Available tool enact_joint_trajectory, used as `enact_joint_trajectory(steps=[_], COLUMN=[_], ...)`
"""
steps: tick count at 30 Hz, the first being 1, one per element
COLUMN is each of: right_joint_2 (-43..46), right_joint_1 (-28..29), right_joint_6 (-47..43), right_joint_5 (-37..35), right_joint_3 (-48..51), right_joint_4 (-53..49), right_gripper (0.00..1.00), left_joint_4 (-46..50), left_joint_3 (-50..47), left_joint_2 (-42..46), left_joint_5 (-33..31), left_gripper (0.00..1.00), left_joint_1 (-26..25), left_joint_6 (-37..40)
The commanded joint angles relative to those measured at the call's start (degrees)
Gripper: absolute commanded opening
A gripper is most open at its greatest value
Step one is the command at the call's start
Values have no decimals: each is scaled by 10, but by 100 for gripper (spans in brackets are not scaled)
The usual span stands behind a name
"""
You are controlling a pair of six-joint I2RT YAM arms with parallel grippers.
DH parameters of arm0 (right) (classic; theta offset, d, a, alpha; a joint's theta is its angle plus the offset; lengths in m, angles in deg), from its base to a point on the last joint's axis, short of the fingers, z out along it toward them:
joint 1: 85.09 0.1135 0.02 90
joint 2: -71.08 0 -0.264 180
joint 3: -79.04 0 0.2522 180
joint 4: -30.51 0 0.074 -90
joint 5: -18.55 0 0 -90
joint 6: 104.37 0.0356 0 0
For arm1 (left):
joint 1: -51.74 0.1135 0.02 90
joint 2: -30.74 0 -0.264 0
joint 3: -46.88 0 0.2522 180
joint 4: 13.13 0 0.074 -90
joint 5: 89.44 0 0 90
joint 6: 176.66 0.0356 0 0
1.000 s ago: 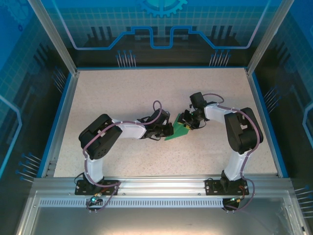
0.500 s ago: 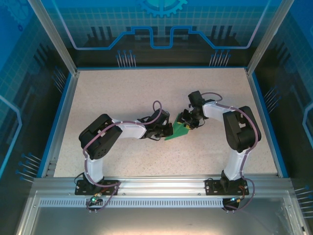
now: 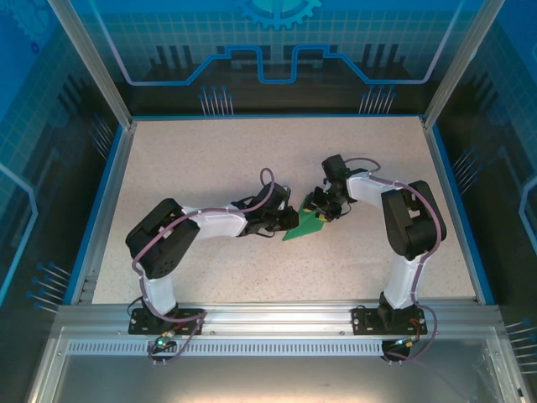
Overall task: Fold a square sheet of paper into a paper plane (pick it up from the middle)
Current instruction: Fourth fold the wing at the center of the table.
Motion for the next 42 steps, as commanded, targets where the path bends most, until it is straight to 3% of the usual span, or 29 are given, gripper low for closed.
enact_joint_trajectory(steps=[1,15,42], right_joint_2=[-89,-97,-89], right_joint_1=[7,9,7], right_joint_6=[-4,-5,-6], right_joint_5=[-122,-126,-106], right_joint_3=[42,32,30], right_joint_4=[-32,-46,-42], right_gripper=[47,55,53], left_joint_4=[-22,-42,18], left_joint_3=[-15,27,49], left_joint_2=[15,-46,-92], left_joint_5=[-2,30,10], left_gripper=[19,21,9], left_joint_1=[-2,-3,-2], left_joint_6=[-1,8,8])
